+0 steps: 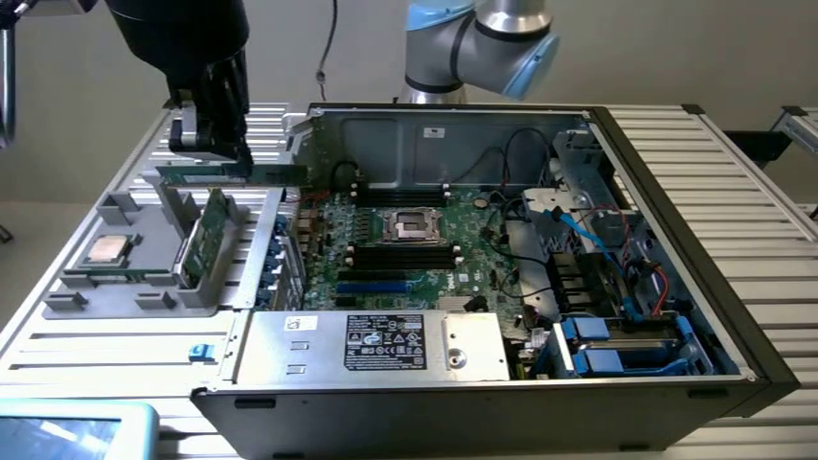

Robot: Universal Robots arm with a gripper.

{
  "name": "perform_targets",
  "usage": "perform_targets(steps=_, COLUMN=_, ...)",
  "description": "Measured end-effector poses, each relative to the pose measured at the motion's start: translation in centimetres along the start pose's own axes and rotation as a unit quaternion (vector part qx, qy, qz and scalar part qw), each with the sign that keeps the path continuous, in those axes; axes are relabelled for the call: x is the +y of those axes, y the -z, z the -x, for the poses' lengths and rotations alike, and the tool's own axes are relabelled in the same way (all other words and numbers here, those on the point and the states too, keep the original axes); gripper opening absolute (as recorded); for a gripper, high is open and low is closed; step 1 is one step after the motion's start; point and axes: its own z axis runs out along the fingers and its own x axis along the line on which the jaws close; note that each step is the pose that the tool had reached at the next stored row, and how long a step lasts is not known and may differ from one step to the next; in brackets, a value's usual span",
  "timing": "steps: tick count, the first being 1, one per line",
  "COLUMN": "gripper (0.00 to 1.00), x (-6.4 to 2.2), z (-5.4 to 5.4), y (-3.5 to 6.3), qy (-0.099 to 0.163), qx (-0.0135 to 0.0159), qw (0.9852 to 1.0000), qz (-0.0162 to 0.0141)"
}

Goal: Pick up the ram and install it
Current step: 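Pick up the ram and move it above insertion slot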

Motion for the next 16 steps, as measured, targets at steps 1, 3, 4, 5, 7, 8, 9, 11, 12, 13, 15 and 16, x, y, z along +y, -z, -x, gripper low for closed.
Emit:
perform_targets(steps=1, gripper=0.11, x=-0.45, z=0.0, y=0.02, qy=0.0, qx=0.0, qw=1.0, qz=0.0)
perform_targets(steps=3, gripper=0.11, x=-1.36, z=0.0, y=0.04, qy=0.0, qx=0.0, qw=1.0, qz=0.0)
perform_targets(steps=4, gripper=0.11, x=-1.83, z=0.0, y=0.05, qy=0.0, qx=0.0, qw=1.0, qz=0.0)
perform_targets(steps=5, gripper=0.11, x=-2.29, z=-0.1, y=0.06, qy=0.0, qx=0.0, qw=1.0, qz=0.0)
perform_targets(steps=7, gripper=0.11, x=-3.2, z=-0.1, y=0.08, qy=0.0, qx=-0.0001, qw=1.0, qz=0.0)
perform_targets(steps=8, gripper=0.11, x=-3.64, z=-0.1, y=0.1, qy=0.0, qx=0.0, qw=1.0, qz=0.0)
perform_targets(steps=9, gripper=0.11, x=-4.13, z=-0.1, y=0.11, qy=0.0, qx=0.0, qw=1.0, qz=0.0)
perform_targets(steps=11, gripper=0.11, x=-5.04, z=-0.1, y=0.12, qy=0.0, qx=-0.0002, qw=1.0, qz=0.0)
perform_targets(steps=12, gripper=0.11, x=-5.49, z=-0.1, y=0.13, qy=0.0, qx=-0.0003, qw=1.0, qz=0.0)
perform_targets(steps=13, gripper=0.11, x=-5.94, z=-0.1, y=0.14, qy=0.0, qx=-0.0004, qw=1.0, qz=0.0)
perform_targets(steps=15, gripper=0.11, x=-6.85, z=-0.1, y=0.15, qy=0.0, qx=-0.0005, qw=1.0, qz=0.0)
perform_targets(steps=16, gripper=0.11, x=-7.3, z=-0.1, y=0.15, qy=0.0, qx=-0.0005, qw=1.0, qz=-0.0001)
